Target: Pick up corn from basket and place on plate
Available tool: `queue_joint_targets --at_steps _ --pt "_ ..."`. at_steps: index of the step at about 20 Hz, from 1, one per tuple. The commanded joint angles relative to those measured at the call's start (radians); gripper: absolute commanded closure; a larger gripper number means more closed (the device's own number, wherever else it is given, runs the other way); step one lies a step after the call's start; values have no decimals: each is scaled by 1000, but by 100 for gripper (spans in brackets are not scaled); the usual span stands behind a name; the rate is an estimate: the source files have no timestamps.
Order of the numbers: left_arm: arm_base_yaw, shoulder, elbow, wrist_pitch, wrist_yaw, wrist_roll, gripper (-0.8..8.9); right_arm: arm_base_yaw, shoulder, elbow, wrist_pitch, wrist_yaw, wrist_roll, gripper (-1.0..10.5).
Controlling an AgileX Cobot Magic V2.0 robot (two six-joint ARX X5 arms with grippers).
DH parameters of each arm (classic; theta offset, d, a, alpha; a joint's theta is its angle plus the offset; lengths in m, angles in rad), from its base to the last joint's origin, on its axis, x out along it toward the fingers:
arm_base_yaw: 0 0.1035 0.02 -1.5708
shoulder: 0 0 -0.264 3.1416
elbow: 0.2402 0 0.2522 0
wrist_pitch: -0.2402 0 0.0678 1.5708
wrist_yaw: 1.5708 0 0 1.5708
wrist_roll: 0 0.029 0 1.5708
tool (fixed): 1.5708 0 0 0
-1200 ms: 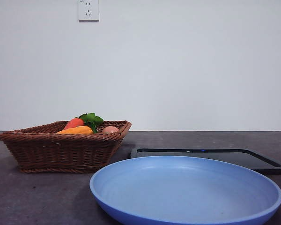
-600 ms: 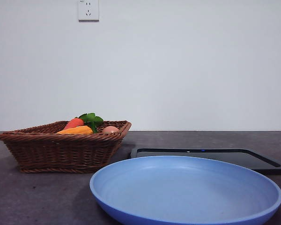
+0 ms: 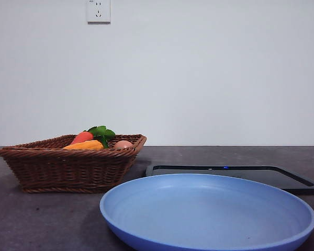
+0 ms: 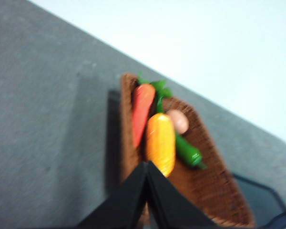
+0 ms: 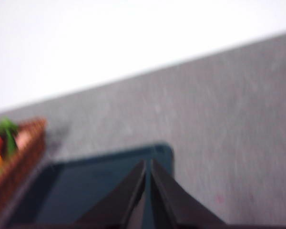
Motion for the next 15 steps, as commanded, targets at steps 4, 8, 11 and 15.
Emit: queue_joint_targets --at_steps 4,8,11,15 --pt "1 74 161 -60 13 -26 808 2 67 167 -71 2 5 945" --pt "1 180 280 -125 84 21 808 2 167 290 -170 -28 -48 945" --pt "1 269 371 -203 148 79 808 7 257 385 -269 -69 -108 945" --pt "1 388 489 -344 206 193 808 8 385 498 -407 -171 -198 945"
